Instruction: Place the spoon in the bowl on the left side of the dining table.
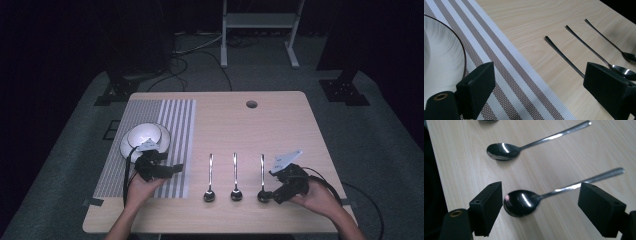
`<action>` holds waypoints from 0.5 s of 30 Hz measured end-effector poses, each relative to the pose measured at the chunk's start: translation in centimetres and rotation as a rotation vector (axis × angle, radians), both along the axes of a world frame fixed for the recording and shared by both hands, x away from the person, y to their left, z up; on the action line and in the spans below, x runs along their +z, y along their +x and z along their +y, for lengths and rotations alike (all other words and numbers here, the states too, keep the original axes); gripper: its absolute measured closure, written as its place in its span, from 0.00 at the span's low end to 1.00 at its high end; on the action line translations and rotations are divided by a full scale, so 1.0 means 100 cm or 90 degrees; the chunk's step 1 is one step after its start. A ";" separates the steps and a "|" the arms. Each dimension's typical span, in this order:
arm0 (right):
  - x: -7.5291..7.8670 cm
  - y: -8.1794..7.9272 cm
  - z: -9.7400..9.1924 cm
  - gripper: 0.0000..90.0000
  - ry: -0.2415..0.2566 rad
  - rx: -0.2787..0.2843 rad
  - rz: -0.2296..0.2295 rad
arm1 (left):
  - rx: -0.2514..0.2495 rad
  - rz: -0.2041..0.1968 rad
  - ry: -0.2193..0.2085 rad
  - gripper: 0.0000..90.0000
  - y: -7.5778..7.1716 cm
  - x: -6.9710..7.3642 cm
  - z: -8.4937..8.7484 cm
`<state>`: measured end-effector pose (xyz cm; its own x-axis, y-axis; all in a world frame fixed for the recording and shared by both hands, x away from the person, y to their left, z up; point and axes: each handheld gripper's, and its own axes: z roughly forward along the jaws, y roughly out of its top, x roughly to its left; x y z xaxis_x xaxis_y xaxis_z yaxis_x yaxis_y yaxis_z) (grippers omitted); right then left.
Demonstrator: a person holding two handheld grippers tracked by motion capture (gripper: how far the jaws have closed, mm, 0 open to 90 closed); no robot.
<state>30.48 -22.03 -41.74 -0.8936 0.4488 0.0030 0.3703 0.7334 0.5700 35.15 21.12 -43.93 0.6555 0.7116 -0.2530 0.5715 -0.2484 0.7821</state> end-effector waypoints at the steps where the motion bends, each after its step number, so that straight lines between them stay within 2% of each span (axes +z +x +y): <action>1: 0.000 0.001 0.005 0.21 -0.004 0.005 0.003 | 0.000 0.001 -0.001 0.11 0.000 0.000 0.000; 5: -0.001 0.005 0.024 0.21 -0.031 0.038 0.007 | -0.002 -0.001 0.001 0.11 0.000 0.001 -0.001; 6: -0.001 0.005 0.024 0.21 -0.031 0.038 0.007 | -0.002 -0.003 0.001 0.11 0.000 0.001 -0.001; 7: -0.001 0.006 0.034 0.21 -0.043 0.053 0.007 | -0.002 -0.004 0.001 0.11 -0.001 0.001 -0.001; 8: -0.001 0.006 0.034 0.21 -0.043 0.053 0.007 | -0.002 -0.004 0.001 0.11 -0.001 0.001 -0.001; 9: 0.000 0.008 0.043 0.22 -0.054 0.069 0.008 | -0.001 -0.004 0.001 0.11 -0.001 0.001 0.000; 11: 0.000 0.009 0.046 0.23 -0.059 0.071 0.012 | 0.000 -0.003 0.001 0.11 -0.001 0.001 0.000; 12: -0.001 0.011 0.054 0.24 -0.072 0.087 0.010 | -0.001 -0.003 0.003 0.11 -0.001 0.001 0.001; 15: 0.000 0.013 0.064 0.25 -0.083 0.101 0.012 | 0.000 -0.001 0.001 0.11 -0.001 0.000 0.001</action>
